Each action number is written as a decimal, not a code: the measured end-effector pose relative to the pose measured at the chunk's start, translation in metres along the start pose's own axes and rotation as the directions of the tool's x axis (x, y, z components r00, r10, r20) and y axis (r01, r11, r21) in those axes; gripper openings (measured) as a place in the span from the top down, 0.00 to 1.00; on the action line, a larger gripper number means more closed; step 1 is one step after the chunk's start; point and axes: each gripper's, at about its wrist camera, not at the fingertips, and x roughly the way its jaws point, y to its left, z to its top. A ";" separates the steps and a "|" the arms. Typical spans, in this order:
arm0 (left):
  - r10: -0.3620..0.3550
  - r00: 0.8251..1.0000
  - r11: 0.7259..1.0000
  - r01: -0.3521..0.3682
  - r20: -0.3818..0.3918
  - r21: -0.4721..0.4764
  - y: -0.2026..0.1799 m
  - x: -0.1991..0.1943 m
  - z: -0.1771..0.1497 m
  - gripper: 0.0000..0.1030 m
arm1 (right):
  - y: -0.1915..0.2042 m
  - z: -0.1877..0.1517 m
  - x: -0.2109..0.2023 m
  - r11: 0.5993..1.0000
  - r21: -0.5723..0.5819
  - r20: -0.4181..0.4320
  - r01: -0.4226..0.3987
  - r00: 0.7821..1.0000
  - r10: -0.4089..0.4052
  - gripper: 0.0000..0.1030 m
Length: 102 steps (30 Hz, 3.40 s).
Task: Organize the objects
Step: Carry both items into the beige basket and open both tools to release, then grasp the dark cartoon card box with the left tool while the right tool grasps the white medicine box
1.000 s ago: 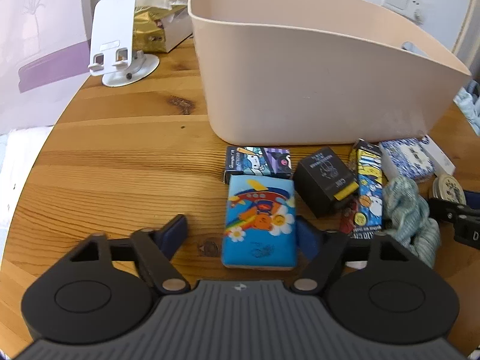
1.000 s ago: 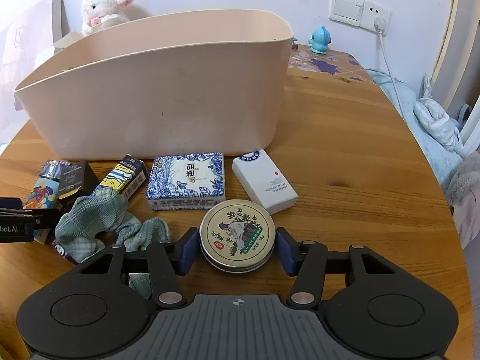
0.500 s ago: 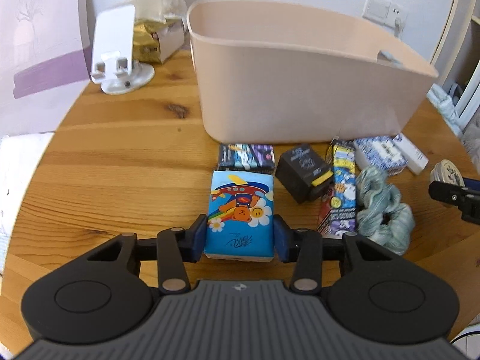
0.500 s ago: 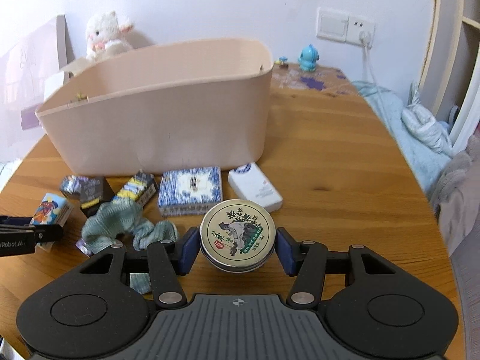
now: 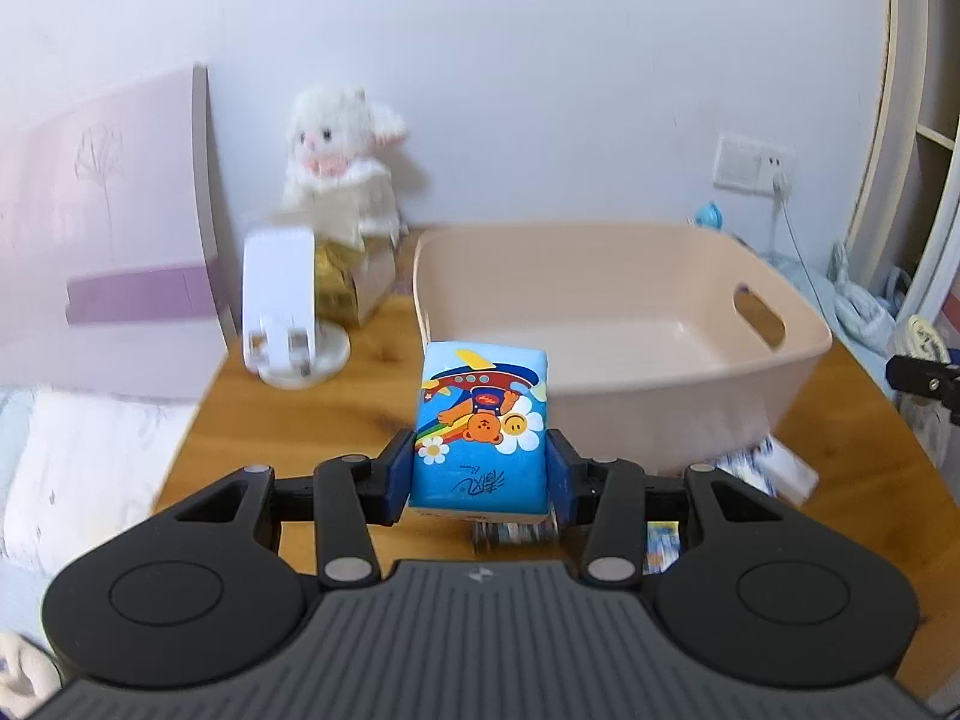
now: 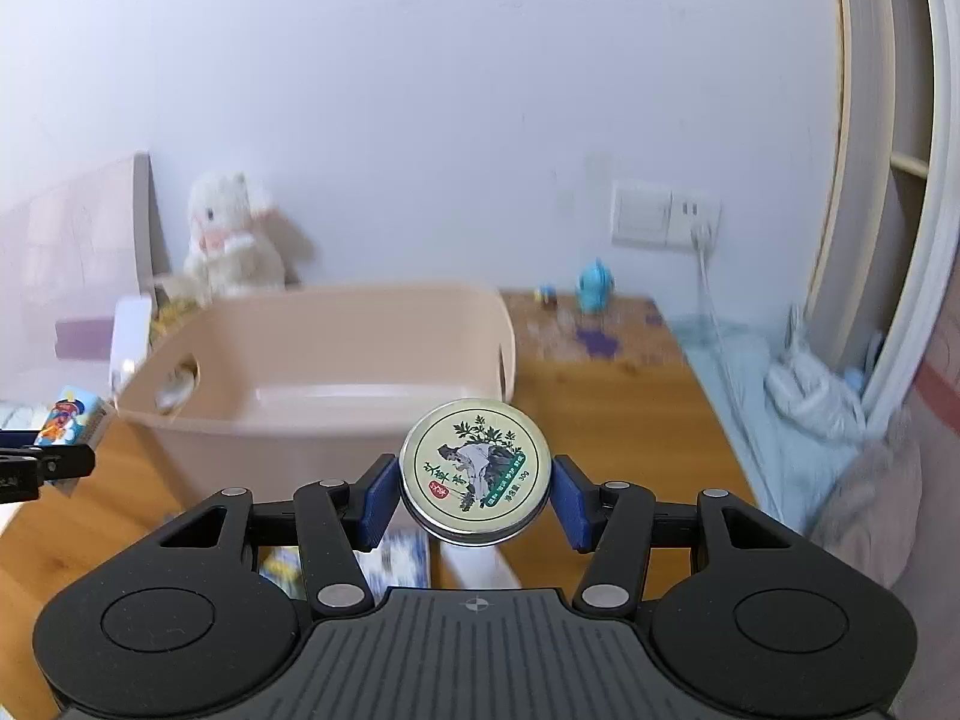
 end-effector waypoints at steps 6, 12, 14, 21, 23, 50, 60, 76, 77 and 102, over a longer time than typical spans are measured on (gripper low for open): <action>-0.003 0.999 1.000 0.003 0.041 0.004 -0.003 0.015 0.031 0.54 | 0.008 0.030 0.006 1.000 -0.012 0.081 -0.012 0.997 0.013 0.50; -0.019 1.000 1.000 0.019 0.017 0.000 -0.009 0.048 0.055 0.54 | 0.014 0.058 0.031 0.999 -0.037 0.112 -0.009 0.994 0.013 0.50; -0.018 1.000 1.000 0.018 0.001 0.004 -0.012 0.061 0.059 0.54 | 0.016 0.065 0.043 0.999 -0.041 0.101 -0.016 0.995 0.020 0.50; 0.008 0.998 0.999 -0.004 -0.064 0.053 -0.031 0.106 0.070 0.54 | 0.033 0.071 0.090 0.995 -0.088 0.010 -0.042 0.999 0.044 0.50; 0.010 0.995 0.997 -0.002 -0.096 0.075 -0.038 0.119 0.070 0.54 | 0.038 0.070 0.103 0.993 -0.106 -0.027 -0.046 0.999 0.044 0.50; -0.024 0.955 0.998 0.041 -0.294 0.050 -0.040 0.141 0.059 0.28 | 0.052 0.057 0.131 0.978 -0.200 -0.188 -0.063 0.982 0.025 0.18; -0.025 0.979 0.998 0.037 -0.202 0.054 -0.031 0.086 0.065 0.22 | 0.029 0.060 0.064 0.990 -0.128 -0.081 -0.053 0.996 0.043 0.00; -0.027 0.976 0.998 0.037 -0.218 0.043 -0.012 0.039 0.019 0.21 | -0.010 -0.008 0.042 0.993 -0.116 -0.199 -0.004 0.980 -0.019 0.00; -0.028 0.974 0.998 0.038 -0.227 0.040 -0.011 0.040 0.015 0.21 | -0.012 -0.012 0.044 0.993 -0.114 -0.209 0.000 0.978 -0.023 0.00; -0.089 0.964 0.994 0.103 -0.251 0.044 0.000 0.098 -0.064 0.21 | -0.032 -0.080 0.102 0.992 -0.124 -0.353 0.028 0.933 -0.070 0.00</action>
